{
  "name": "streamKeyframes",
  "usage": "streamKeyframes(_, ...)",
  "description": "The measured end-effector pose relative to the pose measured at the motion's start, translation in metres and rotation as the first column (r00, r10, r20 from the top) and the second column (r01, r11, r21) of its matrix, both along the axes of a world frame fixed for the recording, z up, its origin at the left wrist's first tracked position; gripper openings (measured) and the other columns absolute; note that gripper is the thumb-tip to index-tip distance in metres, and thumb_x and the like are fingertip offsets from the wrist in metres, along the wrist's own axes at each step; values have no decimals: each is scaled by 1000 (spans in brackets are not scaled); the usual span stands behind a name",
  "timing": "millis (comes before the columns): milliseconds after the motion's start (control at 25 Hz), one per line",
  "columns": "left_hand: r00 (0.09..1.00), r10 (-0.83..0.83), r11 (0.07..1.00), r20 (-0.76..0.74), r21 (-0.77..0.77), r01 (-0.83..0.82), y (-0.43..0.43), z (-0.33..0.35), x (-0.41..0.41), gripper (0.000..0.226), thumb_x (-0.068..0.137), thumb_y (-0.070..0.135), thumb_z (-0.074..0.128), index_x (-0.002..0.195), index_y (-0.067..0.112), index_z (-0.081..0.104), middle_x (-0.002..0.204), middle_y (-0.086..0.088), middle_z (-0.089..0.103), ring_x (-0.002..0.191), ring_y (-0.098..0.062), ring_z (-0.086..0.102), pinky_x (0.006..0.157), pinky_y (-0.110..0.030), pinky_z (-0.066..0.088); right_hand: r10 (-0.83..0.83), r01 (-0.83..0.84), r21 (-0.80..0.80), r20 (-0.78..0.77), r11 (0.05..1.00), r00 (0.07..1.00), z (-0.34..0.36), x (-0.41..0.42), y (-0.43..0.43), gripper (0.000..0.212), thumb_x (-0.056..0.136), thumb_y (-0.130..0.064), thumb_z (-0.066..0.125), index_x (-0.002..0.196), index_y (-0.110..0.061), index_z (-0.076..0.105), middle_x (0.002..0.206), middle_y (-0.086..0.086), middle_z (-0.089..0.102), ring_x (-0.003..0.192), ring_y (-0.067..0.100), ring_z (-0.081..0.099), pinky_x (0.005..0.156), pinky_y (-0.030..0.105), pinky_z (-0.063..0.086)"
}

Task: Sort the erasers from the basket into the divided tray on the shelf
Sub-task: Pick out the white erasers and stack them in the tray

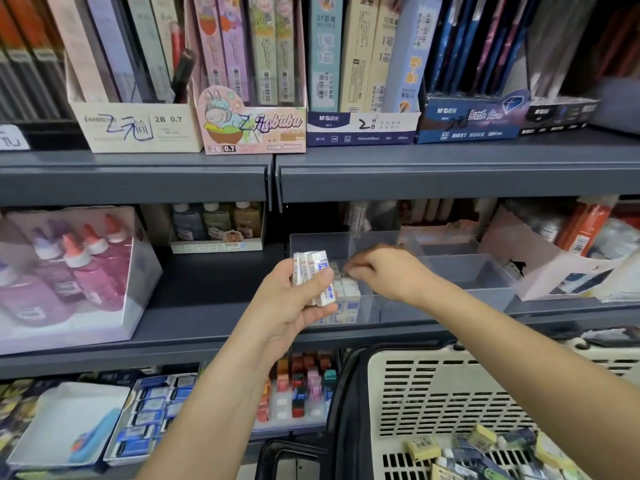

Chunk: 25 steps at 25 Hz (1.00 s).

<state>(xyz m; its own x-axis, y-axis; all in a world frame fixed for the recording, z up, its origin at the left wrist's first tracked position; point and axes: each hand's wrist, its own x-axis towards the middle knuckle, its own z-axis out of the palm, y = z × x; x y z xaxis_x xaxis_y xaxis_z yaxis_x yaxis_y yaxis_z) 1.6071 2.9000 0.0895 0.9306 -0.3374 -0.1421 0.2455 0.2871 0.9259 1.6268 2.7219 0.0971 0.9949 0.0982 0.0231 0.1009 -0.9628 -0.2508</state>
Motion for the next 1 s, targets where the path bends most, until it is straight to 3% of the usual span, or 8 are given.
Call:
streamKeyframes(80, 1000, -25, 999, 2, 19, 25, -2, -1, -2, 25, 82, 13, 66, 105, 14, 58, 91, -5, 68, 70, -8, 69, 58, -22, 54, -29, -2, 216, 139, 976, 990, 10, -8, 6, 25, 94, -34, 48, 102, -22, 69, 98, -9, 69, 91, 11, 61, 86, 27, 43)
streamKeyframes(160, 999, -46, 998, 10, 53, 45, -5, -1, -4, 28, 82, 15, 67, 108, 14, 58, 94, -4, 69, 74, -9, 69, 58, -21, 54, -16, -43, 515, 110, 856, 994, 21, -16, 12, 19, 91, -33, 55, 89, -22, 69, 66, -16, 66, 64, -1, 59, 68, 19, 45)
streamKeyframes(280, 998, -55, 995, 23, 88, 53, -8, -3, -6, 31, 81, 17, 67, 110, 12, 59, 94, -4, 71, 80, -12, 69, 59, -21, 54, 95, -76, 713, 13, 697, 995, 31, -26, 15, 8, 88, -18, 61, 92, -18, 69, 60, -15, 67, 57, -3, 60, 61, 9, 47)
streamKeyframes(400, 999, -41, 997, 4, 61, 41, -10, -3, -6, 29, 82, 17, 65, 109, 9, 60, 92, -6, 72, 78, -12, 69, 57, -20, 54, 131, -102, 668, 6, 737, 991, 38, -28, 10, 10, 85, -10, 65, 92, -14, 69, 66, -9, 68, 57, -1, 62, 60, 11, 50)
streamKeyframes(480, 1000, 2, 1000, -31, 28, -1, -10, -1, -4, 20, 86, 15, 62, 105, 8, 59, 91, -8, 70, 74, -12, 69, 55, -19, 54, 24, -27, 692, 13, 721, 1000, 43, -22, 0, 8, 85, -7, 64, 90, -11, 69, 66, -5, 68, 54, -2, 61, 55, 12, 49)
streamKeyframes(600, 986, 153, 988, -70, 26, -152, -4, 2, 4, 10, 90, 10, 58, 99, 7, 58, 91, -11, 66, 78, -16, 67, 53, -20, 54, -223, 143, 723, 16, 676, 975, 41, -4, -15, 9, 87, -3, 60, 86, -9, 66, 84, 12, 71, 73, 16, 67, 78, 28, 55)
streamKeyframes(720, 976, 207, 978, -66, 42, -205, -2, 3, 9, 5, 91, 9, 57, 96, 8, 56, 94, -11, 62, 84, -19, 65, 53, -22, 56, -239, 198, 385, 61, 901, 969, 27, 10, -12, 15, 87, -13, 59, 87, -27, 65, 92, -3, 69, 88, 17, 65, 85, 26, 51)
streamKeyframes(1000, 981, 196, 977, -1, 82, -195, -3, -3, 10, 7, 89, 15, 60, 95, 12, 57, 93, -6, 65, 83, -15, 66, 57, -22, 56, -226, 231, 206, -47, 951, 973, 17, 21, -8, 24, 83, -22, 66, 67, -38, 59, 73, -23, 60, 72, -1, 57, 69, 16, 45)
